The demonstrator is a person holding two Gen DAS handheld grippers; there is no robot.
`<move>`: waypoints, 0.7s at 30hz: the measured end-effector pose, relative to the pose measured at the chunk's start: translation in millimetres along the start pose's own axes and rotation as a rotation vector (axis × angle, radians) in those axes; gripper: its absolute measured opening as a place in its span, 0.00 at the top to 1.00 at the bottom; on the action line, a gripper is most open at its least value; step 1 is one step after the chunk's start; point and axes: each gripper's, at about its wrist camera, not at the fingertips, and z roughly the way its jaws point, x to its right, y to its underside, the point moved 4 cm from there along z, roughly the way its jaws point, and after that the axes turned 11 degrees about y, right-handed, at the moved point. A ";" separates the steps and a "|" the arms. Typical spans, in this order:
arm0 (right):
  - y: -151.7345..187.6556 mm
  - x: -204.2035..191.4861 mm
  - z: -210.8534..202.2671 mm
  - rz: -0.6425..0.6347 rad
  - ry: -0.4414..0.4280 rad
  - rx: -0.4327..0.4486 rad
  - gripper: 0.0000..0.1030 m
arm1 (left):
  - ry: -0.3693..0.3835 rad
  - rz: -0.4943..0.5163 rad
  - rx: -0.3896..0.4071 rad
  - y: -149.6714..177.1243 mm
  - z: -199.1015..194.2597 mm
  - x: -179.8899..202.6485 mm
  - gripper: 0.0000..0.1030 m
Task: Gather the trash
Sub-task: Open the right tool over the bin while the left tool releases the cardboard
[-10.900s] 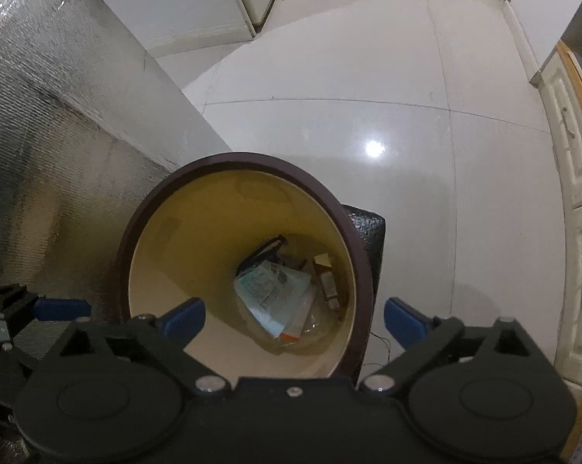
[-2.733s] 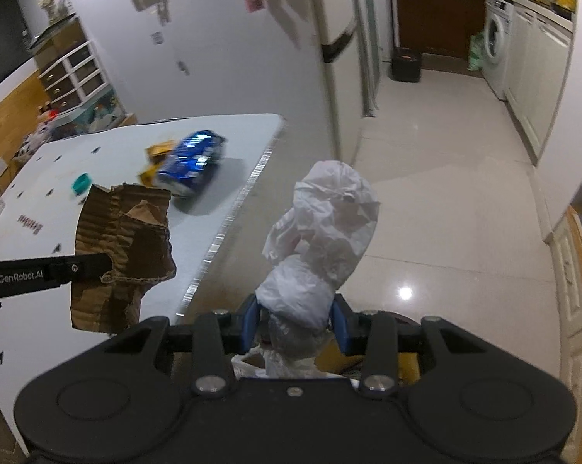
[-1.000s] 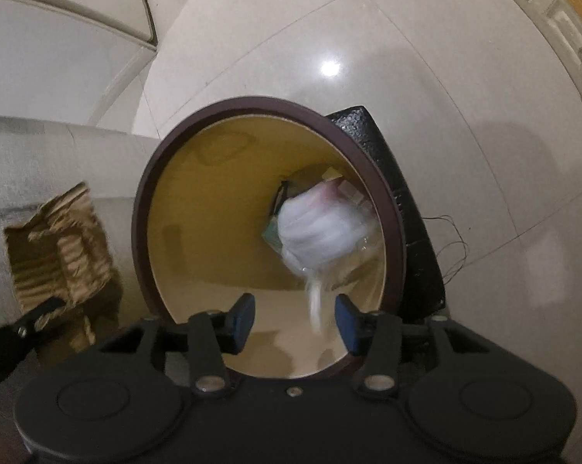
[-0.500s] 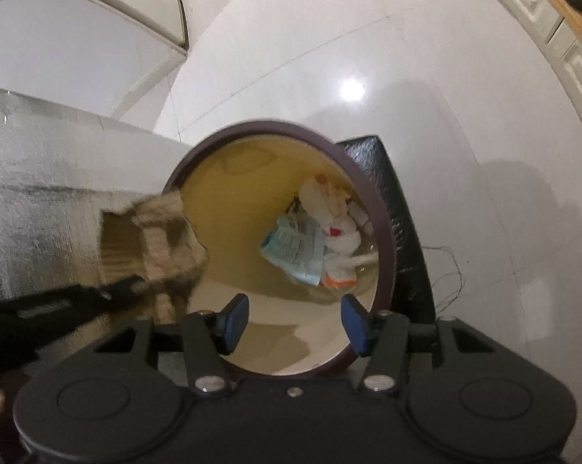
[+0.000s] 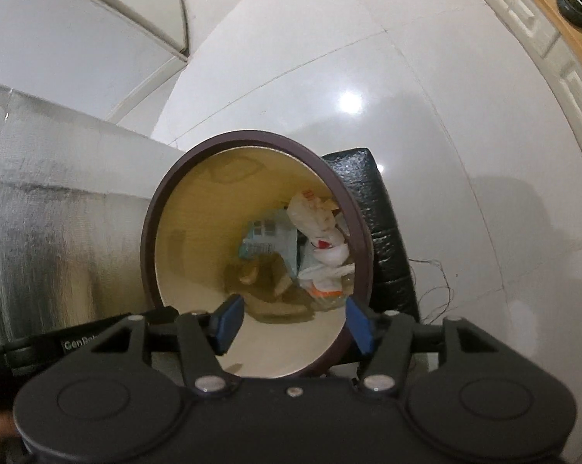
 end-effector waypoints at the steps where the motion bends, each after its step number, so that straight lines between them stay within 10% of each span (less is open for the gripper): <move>1: -0.1 -1.4 0.4 -0.012 0.000 0.004 0.39 | -0.002 0.005 0.000 0.8 -0.5 0.3 0.43; 21: 2.0 -6.9 -31.4 -0.227 0.073 0.144 0.03 | -0.017 0.028 0.078 14.9 -40.4 -9.0 0.07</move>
